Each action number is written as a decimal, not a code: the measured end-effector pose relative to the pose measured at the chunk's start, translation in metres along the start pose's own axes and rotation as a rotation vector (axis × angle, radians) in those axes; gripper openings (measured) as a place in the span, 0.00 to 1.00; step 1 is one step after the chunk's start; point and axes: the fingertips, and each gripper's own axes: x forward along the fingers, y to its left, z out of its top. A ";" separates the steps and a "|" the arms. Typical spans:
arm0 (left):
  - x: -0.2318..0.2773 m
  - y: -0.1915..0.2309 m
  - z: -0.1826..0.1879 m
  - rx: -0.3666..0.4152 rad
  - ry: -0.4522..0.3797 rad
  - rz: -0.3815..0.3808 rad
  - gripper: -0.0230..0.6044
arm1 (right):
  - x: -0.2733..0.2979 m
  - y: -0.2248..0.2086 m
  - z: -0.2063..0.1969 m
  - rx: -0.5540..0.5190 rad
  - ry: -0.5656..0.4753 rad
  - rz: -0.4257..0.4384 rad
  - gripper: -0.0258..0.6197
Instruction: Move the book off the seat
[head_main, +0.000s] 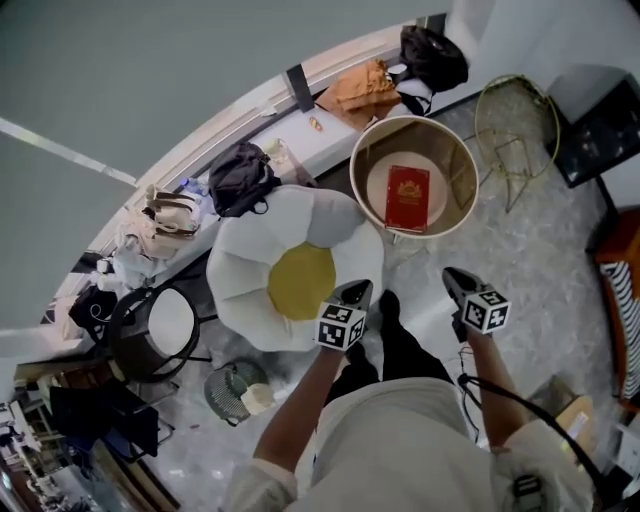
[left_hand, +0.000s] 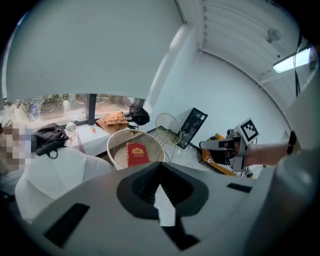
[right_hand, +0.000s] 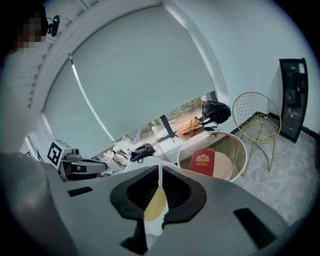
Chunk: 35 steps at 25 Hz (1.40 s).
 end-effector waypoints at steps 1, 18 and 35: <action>-0.011 -0.001 -0.002 0.007 -0.005 -0.008 0.04 | -0.007 0.008 0.000 -0.001 -0.012 -0.002 0.12; -0.127 -0.046 -0.035 0.054 -0.060 -0.124 0.04 | -0.127 0.093 -0.043 0.103 -0.164 -0.076 0.12; -0.130 -0.111 -0.034 -0.001 -0.134 -0.119 0.04 | -0.195 0.072 -0.034 0.043 -0.214 0.041 0.11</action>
